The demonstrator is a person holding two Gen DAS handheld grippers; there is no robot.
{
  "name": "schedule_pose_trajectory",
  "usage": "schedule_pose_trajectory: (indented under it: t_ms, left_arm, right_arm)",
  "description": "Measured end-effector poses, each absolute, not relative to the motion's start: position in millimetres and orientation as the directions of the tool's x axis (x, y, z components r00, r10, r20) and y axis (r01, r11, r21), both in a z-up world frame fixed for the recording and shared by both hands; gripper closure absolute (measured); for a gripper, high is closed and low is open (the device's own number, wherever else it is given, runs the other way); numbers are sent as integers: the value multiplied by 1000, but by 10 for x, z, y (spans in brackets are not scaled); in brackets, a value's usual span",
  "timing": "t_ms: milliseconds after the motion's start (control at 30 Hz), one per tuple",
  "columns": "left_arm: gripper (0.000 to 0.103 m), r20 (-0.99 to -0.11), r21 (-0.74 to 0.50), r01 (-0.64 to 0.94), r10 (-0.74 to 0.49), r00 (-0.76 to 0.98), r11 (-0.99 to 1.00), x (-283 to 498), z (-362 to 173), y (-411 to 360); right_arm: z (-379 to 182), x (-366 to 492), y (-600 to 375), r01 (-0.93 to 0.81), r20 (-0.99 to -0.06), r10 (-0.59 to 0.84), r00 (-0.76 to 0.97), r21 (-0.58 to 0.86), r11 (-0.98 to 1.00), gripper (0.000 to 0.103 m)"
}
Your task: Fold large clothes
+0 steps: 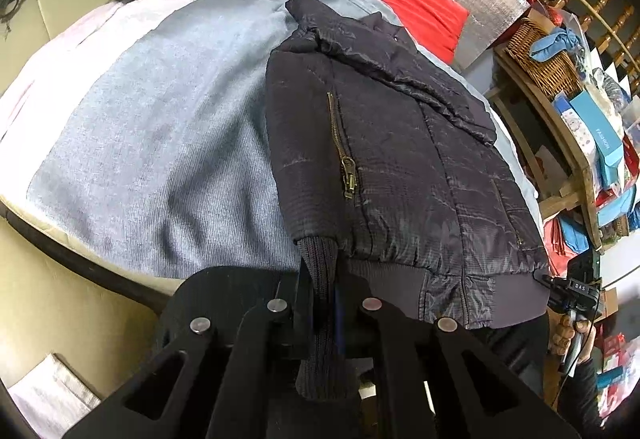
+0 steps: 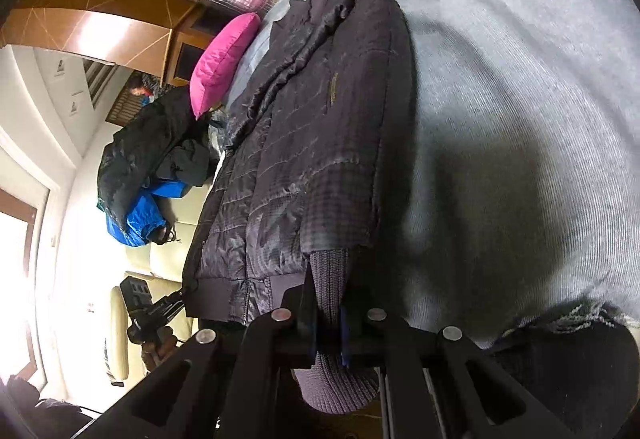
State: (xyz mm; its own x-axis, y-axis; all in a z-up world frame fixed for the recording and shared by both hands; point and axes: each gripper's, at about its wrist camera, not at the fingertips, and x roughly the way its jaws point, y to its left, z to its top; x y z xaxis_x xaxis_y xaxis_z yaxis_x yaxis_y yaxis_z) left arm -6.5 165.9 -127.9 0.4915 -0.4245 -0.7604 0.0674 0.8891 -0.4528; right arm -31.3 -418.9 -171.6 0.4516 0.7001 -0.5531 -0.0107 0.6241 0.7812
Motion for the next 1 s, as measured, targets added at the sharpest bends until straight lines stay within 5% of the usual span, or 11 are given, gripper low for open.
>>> schedule_pose_trajectory:
  t_ms: [1000]
  left_arm:
    - [95, -695, -508, 116, -486, 530, 854, 106, -1022, 1779]
  right_arm:
    - [-1459, -187, -4239, -107, -417, 756, 505, 839, 534, 95]
